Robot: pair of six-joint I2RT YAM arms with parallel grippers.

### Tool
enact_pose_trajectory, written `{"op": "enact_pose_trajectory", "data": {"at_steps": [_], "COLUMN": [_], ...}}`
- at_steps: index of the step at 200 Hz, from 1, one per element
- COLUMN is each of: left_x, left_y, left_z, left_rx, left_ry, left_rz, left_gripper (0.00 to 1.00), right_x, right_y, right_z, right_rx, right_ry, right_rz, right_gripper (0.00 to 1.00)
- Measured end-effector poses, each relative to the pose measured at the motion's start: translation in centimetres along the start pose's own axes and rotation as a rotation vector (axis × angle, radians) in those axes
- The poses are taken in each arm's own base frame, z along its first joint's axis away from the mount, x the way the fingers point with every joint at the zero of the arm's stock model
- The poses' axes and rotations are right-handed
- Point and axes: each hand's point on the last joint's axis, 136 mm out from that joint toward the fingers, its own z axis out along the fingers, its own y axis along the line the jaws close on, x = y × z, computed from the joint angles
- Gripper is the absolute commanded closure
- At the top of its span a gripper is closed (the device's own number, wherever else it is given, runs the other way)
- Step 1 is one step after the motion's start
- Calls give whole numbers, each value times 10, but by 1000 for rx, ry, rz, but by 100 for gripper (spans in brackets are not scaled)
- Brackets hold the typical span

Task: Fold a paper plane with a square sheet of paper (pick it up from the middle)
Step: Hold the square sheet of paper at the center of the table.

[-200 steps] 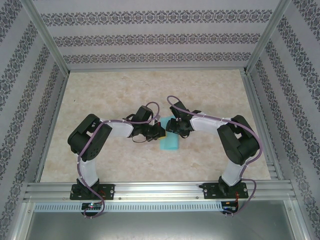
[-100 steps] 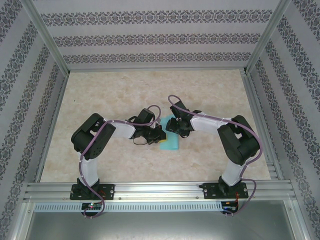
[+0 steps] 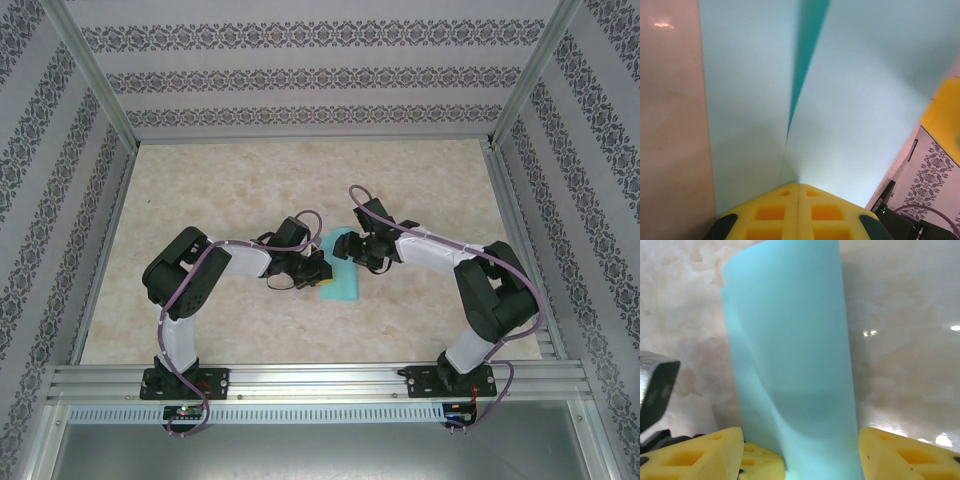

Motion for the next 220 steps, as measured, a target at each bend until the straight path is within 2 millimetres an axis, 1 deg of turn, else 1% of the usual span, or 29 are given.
{"op": "enact_pose_trajectory", "data": {"at_steps": [16,30,67,96,119,137,149,157,171,194,209,220], "left_x": [0,0,0,0,0,1,0,-1,-6,-21,-31,-36], "left_y": [0,0,0,0,0,0,-2,-4,-9,-15,-14,-12], "left_z": [0,0,0,0,-1,-3,-9,-13,-25,-49,-61,-66], "left_rx": [-1,-2,-4,-8,-12,-21,-24,-24,-22,-19,-22,-29], "left_ry": [1,1,1,2,4,4,0,-8,-35,-105,-144,-164], "left_rz": [-1,-1,-3,-5,-9,-16,-15,-15,-8,-4,-7,-12], "left_gripper": [100,100,100,100,94,84,76,74,71,70,70,69], "right_x": [3,5,6,9,13,14,14,14,15,15,15,15], "right_y": [-7,-11,-13,-14,-14,-14,-15,-15,-15,-16,-16,-15], "right_z": [0,1,2,8,13,15,16,16,16,17,18,19], "right_rx": [-4,-11,-51,-68,-78,-80,-79,-79,-79,-75,-66,-48], "right_ry": [19,34,62,92,112,119,122,123,123,124,123,122], "right_rz": [-5,-16,-30,-38,-50,-55,-58,-59,-62,-66,-74,-84], "right_gripper": [36,38,47,51,53,54,55,55,55,55,53,51]}}
